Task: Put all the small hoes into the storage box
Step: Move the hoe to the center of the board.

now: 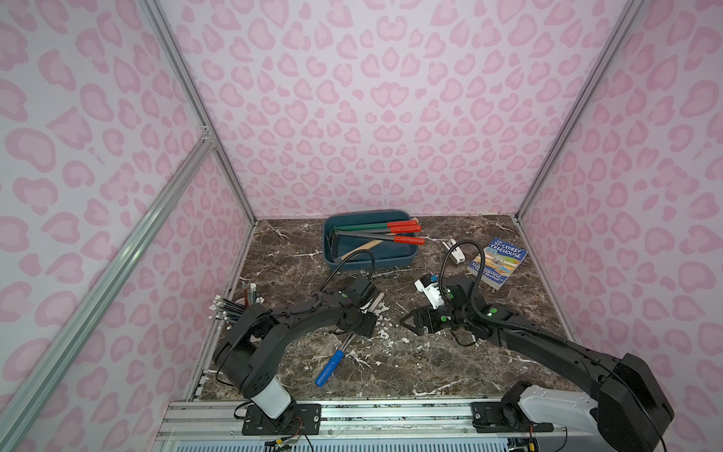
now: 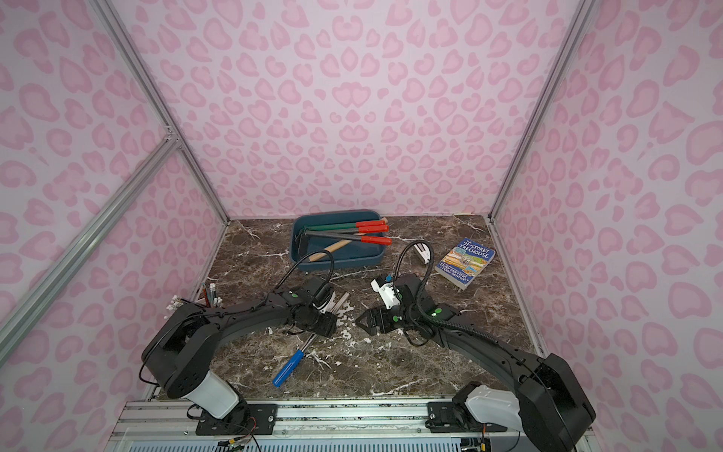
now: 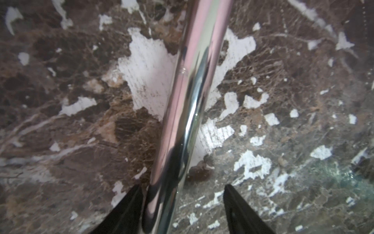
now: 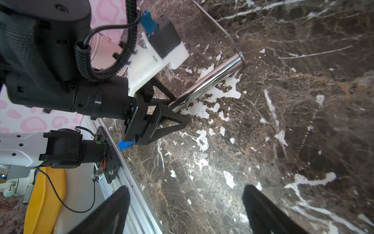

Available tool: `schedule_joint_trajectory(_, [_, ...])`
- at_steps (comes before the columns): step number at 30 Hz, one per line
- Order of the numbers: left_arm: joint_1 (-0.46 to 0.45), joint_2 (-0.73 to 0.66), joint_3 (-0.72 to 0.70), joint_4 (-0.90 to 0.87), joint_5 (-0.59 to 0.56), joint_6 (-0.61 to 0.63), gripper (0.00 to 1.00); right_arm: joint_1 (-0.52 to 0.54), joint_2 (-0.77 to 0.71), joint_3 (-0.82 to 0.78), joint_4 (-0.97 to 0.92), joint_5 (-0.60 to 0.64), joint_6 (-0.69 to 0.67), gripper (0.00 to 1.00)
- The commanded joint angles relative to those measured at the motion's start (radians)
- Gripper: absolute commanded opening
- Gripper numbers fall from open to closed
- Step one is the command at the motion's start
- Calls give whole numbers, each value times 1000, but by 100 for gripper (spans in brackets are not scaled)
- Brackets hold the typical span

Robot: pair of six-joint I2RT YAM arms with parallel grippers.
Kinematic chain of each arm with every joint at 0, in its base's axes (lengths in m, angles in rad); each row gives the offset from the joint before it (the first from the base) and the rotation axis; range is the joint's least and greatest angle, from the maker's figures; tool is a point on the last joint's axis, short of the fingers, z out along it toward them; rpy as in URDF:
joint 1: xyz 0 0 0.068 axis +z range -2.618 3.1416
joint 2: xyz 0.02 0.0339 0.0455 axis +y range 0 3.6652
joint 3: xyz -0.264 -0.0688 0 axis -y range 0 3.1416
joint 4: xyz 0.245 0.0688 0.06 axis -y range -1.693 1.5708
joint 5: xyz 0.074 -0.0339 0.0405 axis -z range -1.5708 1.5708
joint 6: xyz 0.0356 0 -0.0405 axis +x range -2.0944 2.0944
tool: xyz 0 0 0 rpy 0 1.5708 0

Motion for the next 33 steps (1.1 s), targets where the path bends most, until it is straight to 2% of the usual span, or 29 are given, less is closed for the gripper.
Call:
schedule_joint_trajectory(1, [0,-7,-1,-47,8,-10,76,-6,-17,-5,7,10,-10,92])
schedule_joint_trajectory(9, [-25,-26,-48,-124,16,-60,79,-18,-47,-29,18,10,-1,92])
schedule_joint_trajectory(15, [-58,-30,-51,-132,76,-68,79,-24,-60,-26,-4,12,-14,92])
schedule_joint_trajectory(26, [-95,15,29,-95,251,-84,82,-47,-135,-57,-30,35,-7,92])
schedule_joint_trajectory(33, [-95,110,140,-46,330,-83,82,-68,-220,-100,-22,64,9,92])
